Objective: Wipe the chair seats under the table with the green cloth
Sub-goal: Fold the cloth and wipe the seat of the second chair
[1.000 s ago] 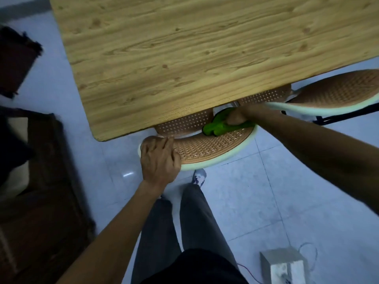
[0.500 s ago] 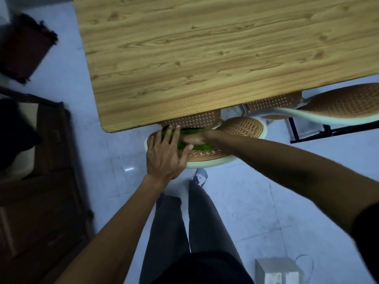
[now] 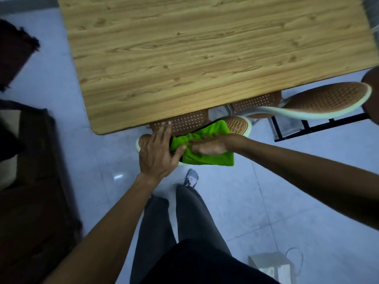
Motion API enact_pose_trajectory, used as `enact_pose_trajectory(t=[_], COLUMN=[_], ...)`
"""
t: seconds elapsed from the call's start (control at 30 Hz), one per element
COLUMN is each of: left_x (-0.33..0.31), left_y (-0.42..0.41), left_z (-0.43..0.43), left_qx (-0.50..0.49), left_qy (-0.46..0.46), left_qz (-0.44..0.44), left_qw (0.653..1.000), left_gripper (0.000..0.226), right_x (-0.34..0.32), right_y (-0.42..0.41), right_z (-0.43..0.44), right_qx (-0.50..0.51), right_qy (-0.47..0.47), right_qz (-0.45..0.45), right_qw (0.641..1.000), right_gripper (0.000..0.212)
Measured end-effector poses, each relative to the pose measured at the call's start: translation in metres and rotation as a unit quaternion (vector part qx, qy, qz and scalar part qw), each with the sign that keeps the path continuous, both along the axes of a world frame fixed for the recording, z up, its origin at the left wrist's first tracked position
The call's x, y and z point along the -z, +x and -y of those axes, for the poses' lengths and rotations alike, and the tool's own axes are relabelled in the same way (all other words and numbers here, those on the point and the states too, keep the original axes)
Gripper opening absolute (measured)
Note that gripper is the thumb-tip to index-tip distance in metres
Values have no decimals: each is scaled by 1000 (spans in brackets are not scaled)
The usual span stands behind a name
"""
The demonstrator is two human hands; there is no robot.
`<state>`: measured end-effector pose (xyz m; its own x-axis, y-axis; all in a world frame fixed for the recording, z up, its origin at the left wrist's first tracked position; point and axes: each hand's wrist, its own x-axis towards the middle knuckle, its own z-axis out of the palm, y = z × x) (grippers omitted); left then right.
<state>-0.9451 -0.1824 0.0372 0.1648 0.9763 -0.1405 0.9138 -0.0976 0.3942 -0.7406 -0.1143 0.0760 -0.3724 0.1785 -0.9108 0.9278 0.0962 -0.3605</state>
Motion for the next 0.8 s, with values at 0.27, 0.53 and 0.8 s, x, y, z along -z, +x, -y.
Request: enact_pose_trajectory(t=[0.27,0.53,0.8], left_x=[5,-5,-25], left_y=[0,-1,0], left_z=[-2,-3,-9], left_qx=[-15,-18,31], left_qy=[1,-16,-33], left_qz=[6,6,-17], left_qw=[1000,1000,999], left_gripper=[84,83,71], right_x=[47,6,-21], right_y=[-56,15,5], right_z=[-23,-3,103], right_qx=[149,-27,94], right_qy=[86,165,450], right_qz=[-40,117,0], right_qw=[984,979,888], right_gripper=[56,82,62])
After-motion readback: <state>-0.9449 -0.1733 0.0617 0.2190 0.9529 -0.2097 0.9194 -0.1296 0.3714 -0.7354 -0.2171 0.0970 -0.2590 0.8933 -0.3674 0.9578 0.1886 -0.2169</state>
